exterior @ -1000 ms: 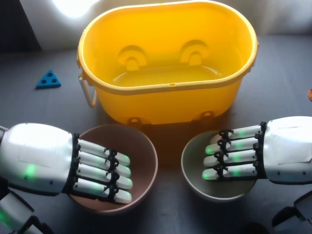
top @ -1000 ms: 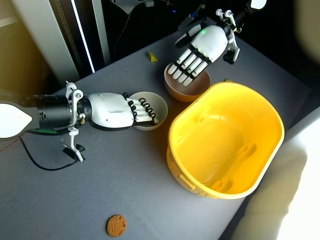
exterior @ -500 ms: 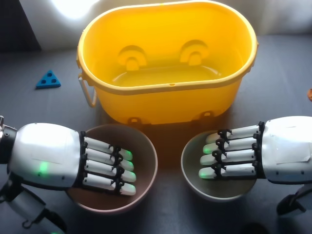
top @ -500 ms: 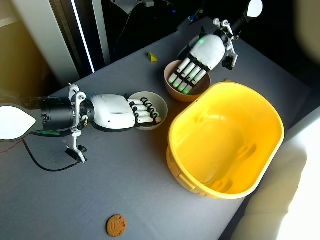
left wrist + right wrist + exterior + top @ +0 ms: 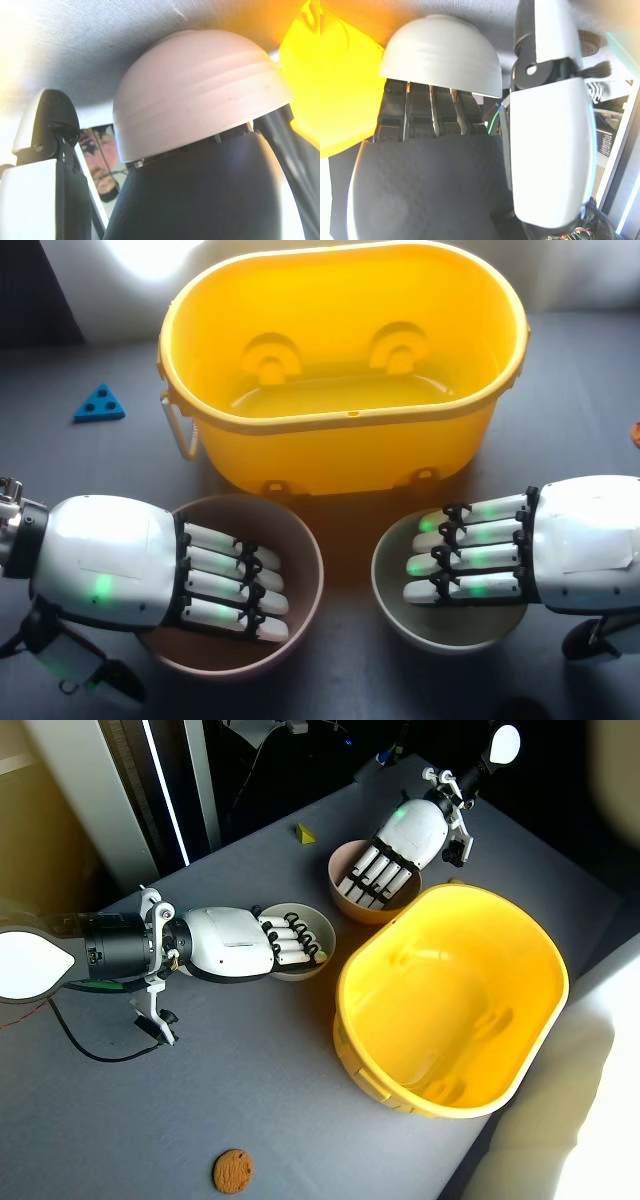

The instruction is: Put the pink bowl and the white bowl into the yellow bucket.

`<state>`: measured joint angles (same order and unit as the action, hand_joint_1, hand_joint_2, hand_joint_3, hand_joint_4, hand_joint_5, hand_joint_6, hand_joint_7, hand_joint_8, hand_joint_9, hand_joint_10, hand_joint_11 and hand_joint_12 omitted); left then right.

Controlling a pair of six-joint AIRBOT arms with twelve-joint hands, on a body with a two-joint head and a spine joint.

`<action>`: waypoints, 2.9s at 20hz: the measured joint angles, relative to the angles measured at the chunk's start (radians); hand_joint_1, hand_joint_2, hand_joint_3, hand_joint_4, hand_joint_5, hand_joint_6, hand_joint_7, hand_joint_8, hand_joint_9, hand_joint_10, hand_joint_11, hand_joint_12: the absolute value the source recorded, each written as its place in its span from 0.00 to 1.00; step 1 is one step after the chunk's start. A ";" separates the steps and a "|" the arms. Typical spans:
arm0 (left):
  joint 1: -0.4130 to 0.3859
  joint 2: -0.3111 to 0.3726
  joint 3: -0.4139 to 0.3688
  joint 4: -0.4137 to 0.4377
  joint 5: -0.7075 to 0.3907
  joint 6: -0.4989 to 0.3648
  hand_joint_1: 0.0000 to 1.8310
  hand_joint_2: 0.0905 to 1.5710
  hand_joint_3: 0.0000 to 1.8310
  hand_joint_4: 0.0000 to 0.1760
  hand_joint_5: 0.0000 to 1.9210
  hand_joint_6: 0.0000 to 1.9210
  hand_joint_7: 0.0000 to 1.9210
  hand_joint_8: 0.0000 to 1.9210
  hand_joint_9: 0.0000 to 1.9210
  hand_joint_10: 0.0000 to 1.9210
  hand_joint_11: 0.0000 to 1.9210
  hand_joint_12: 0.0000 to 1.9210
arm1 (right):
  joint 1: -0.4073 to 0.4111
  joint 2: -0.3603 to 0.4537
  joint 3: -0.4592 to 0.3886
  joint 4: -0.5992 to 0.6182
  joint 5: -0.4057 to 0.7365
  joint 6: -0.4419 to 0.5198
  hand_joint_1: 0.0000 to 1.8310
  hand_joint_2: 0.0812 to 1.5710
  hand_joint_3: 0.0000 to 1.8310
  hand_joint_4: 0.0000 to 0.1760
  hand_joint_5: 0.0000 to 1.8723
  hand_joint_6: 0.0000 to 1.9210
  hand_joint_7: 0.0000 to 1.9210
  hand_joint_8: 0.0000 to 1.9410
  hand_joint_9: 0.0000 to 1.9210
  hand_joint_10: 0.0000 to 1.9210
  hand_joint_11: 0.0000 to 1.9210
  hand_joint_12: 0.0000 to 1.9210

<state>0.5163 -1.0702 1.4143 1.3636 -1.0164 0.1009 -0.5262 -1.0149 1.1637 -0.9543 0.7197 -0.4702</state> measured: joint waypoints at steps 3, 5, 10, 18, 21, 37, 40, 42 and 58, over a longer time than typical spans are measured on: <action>0.000 0.000 0.000 0.001 0.000 0.001 0.37 0.72 0.00 0.00 0.00 0.00 0.00 0.00 0.00 0.00 0.00 0.00 | 0.011 0.000 0.002 0.000 0.000 0.000 0.66 0.58 0.00 0.00 0.00 0.00 0.00 0.00 0.00 0.00 0.00 0.08; 0.000 0.000 0.005 0.000 -0.003 0.001 0.37 0.71 0.00 0.00 0.00 0.00 0.00 0.00 0.00 0.00 0.00 0.00 | 0.013 0.000 0.002 0.002 0.002 0.000 0.64 0.59 0.00 0.00 0.00 0.00 0.00 0.00 0.00 0.00 0.00 0.04; 0.000 0.000 0.007 0.000 -0.001 0.003 0.36 0.74 0.01 0.00 0.00 0.00 0.00 0.00 0.00 0.00 0.00 0.00 | 0.013 -0.001 0.002 0.000 0.000 0.000 0.64 0.58 0.00 0.00 0.00 0.00 0.00 0.00 0.00 0.00 0.00 0.04; 0.000 0.001 0.006 0.001 -0.002 0.003 0.35 0.75 0.01 0.00 0.00 0.00 0.00 0.00 0.00 0.00 0.00 0.00 | 0.013 -0.002 0.002 0.000 0.000 0.000 0.65 0.59 0.00 0.00 0.00 0.00 0.00 0.00 0.00 0.00 0.00 0.01; 0.000 0.001 0.006 0.000 -0.003 0.003 0.34 0.75 0.00 0.00 0.00 0.00 0.00 0.00 0.00 0.00 0.00 0.00 | 0.013 -0.002 0.002 0.000 0.000 0.000 0.65 0.59 0.00 0.00 0.00 0.00 0.00 0.00 0.00 0.00 0.00 0.00; -0.007 0.008 -0.003 -0.044 -0.055 0.007 0.76 0.65 0.00 0.00 0.50 0.47 0.60 0.35 0.57 0.48 0.54 0.38 | 0.015 -0.003 0.001 0.006 0.039 -0.002 0.76 0.66 0.00 0.00 0.48 0.53 0.57 0.43 0.58 0.45 0.54 0.49; -0.008 0.011 -0.008 -0.045 -0.054 0.007 0.76 0.65 0.00 0.00 0.51 0.44 0.59 0.34 0.58 0.50 0.53 0.46 | 0.018 -0.003 0.001 -0.002 0.051 -0.002 0.76 0.66 0.00 0.00 0.49 0.52 0.57 0.41 0.59 0.44 0.53 0.49; -0.007 0.012 -0.008 -0.044 -0.054 0.006 0.76 0.67 0.00 0.00 0.47 0.48 0.55 0.42 0.56 0.55 0.51 0.53 | 0.018 -0.003 0.001 -0.008 0.056 -0.002 0.76 0.66 0.00 0.00 0.48 0.54 0.55 0.43 0.59 0.45 0.52 0.51; -0.080 0.107 -0.040 -0.005 -0.163 -0.120 0.69 0.66 0.00 0.00 0.51 0.47 0.61 0.40 0.64 0.22 0.51 0.50 | 0.181 0.050 0.040 -0.106 0.248 0.391 0.76 0.65 0.00 0.00 0.51 0.52 0.57 0.36 0.59 0.44 0.52 0.51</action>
<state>0.4358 -0.9634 1.3743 1.3586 -1.1793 -0.0189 -0.3454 -0.9649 1.2034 -1.0599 0.9676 -0.0792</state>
